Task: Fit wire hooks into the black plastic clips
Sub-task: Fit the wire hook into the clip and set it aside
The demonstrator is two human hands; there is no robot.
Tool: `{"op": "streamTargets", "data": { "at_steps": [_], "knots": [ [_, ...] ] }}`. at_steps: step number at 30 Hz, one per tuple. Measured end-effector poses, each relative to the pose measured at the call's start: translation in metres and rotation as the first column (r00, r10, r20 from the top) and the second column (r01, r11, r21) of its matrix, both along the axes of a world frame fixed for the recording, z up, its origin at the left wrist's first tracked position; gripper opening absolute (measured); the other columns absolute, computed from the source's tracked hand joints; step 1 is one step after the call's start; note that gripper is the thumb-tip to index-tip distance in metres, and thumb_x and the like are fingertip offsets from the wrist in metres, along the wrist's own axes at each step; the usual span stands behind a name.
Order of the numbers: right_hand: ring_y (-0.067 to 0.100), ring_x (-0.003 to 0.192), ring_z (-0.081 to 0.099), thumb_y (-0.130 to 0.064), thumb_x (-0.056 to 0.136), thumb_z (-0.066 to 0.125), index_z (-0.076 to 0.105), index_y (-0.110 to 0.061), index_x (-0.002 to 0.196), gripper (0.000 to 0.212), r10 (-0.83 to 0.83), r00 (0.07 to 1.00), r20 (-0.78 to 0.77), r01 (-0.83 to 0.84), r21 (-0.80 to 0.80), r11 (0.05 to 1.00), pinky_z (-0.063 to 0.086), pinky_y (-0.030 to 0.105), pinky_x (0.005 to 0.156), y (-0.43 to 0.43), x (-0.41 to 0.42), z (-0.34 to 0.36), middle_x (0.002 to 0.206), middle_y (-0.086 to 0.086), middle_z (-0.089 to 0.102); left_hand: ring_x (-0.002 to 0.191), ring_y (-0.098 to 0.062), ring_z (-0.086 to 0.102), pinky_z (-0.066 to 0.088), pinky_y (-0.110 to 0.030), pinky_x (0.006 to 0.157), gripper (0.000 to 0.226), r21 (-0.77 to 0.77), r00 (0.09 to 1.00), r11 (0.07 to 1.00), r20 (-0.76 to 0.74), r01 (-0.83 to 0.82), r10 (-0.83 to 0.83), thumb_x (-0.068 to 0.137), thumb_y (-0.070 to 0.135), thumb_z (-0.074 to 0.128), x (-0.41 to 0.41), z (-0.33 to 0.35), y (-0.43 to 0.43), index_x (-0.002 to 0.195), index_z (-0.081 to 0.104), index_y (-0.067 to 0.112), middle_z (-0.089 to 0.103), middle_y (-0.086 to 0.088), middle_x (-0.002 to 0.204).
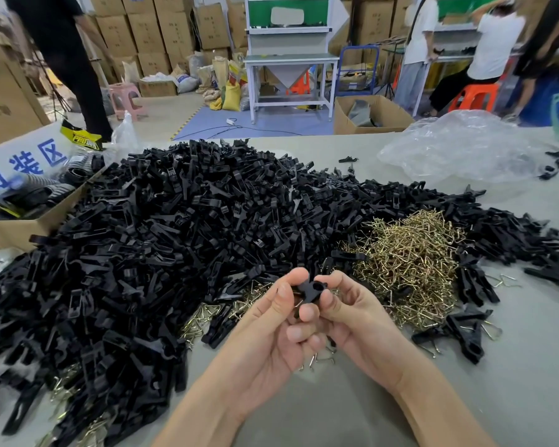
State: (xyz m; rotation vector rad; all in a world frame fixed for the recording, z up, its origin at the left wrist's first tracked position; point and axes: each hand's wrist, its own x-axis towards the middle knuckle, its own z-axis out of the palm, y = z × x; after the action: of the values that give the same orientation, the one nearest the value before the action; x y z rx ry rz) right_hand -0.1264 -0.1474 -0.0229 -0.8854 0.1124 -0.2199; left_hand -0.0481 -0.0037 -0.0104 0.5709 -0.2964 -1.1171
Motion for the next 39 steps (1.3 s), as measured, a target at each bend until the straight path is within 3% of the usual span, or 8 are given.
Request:
{"op": "streamTargets", "data": {
  "at_steps": [4,8,12,16,21,28,35,39],
  "knots": [
    [0.022,0.084,0.075,-0.024,0.065,0.094,0.073,-0.011,0.098,0.041,-0.097,0.993,0.064,0.098,-0.007,0.995,0.060,0.029,0.075,0.001,0.003,0.001,0.097,0.015,0.075,0.061,-0.012,0.062,0.057,-0.029,0.072,0.037,0.057,0.984,0.996,0.171,-0.064,0.053,0.094,0.030,0.061,0.000,-0.001,-0.004,0.130,0.065,0.021,0.067,-0.010,0.084],
    [0.020,0.089,0.074,-0.026,0.071,0.091,0.074,-0.016,0.098,0.033,-0.113,0.992,0.052,0.115,-0.037,0.993,0.059,0.027,0.074,0.002,0.004,0.001,0.096,0.010,0.075,0.062,-0.022,0.066,0.059,-0.034,0.069,0.036,0.125,0.952,0.971,0.260,-0.201,0.164,0.093,0.030,0.058,-0.002,-0.003,-0.007,0.124,0.066,0.013,0.071,-0.022,0.091],
    [0.030,0.110,0.071,-0.012,0.085,0.075,0.060,-0.006,0.106,0.026,-0.130,0.985,0.109,0.134,-0.024,0.991,0.057,0.030,0.087,-0.001,0.005,-0.002,0.124,0.022,0.069,0.062,-0.024,0.070,0.061,-0.033,0.063,0.056,0.198,0.938,0.933,0.239,-0.301,0.252,0.081,0.035,0.068,-0.001,-0.005,-0.009,0.120,0.061,-0.005,0.072,-0.025,0.092],
    [0.028,0.108,0.071,-0.017,0.084,0.077,0.068,-0.014,0.101,0.020,-0.133,0.985,0.110,0.140,-0.061,0.988,0.057,0.029,0.087,-0.001,0.006,-0.004,0.124,0.021,0.069,0.061,-0.022,0.069,0.060,-0.032,0.062,0.035,0.233,0.928,0.932,0.315,-0.278,0.199,0.080,0.035,0.068,0.001,-0.002,-0.008,0.099,0.076,0.006,0.073,-0.023,0.096],
    [0.030,0.106,0.072,-0.017,0.078,0.076,0.071,-0.014,0.099,0.021,-0.231,0.968,0.095,0.234,-0.019,0.972,0.058,0.028,0.087,-0.004,0.008,-0.003,0.122,0.020,0.070,0.054,-0.024,0.063,0.057,-0.034,0.058,0.016,0.205,0.935,0.947,0.307,-0.249,0.179,0.083,0.032,0.069,0.004,0.003,-0.002,0.079,0.065,0.016,0.072,-0.023,0.096],
    [0.028,0.103,0.074,-0.013,0.076,0.075,0.071,-0.012,0.096,0.020,-0.219,0.973,0.068,0.214,0.070,0.974,0.059,0.028,0.082,-0.005,0.006,-0.001,0.121,0.020,0.071,0.055,-0.019,0.060,0.055,-0.031,0.056,0.015,0.138,0.958,0.973,0.247,-0.186,0.148,0.090,0.025,0.064,0.005,0.008,0.002,0.077,0.068,0.019,0.068,-0.011,0.080],
    [0.025,0.101,0.074,-0.006,0.085,0.060,0.056,-0.005,0.108,0.024,-0.180,0.982,0.057,0.176,0.069,0.982,0.060,0.025,0.080,-0.002,0.003,0.001,0.120,0.019,0.072,0.052,-0.013,0.049,0.050,-0.027,0.052,0.015,0.164,0.953,0.961,0.247,-0.222,0.177,0.088,0.021,0.061,0.003,0.010,0.001,0.074,0.065,0.016,0.055,-0.003,0.066],
    [0.024,0.100,0.074,-0.006,0.088,0.058,0.058,-0.006,0.110,0.022,-0.165,0.985,0.057,0.158,0.105,0.982,0.060,0.027,0.080,-0.002,0.003,0.003,0.119,0.019,0.072,0.053,-0.013,0.049,0.049,-0.026,0.052,0.012,0.172,0.950,0.960,0.260,-0.219,0.170,0.083,0.022,0.072,0.002,0.010,0.000,0.075,0.065,0.015,0.054,-0.003,0.067]
  ]
}}
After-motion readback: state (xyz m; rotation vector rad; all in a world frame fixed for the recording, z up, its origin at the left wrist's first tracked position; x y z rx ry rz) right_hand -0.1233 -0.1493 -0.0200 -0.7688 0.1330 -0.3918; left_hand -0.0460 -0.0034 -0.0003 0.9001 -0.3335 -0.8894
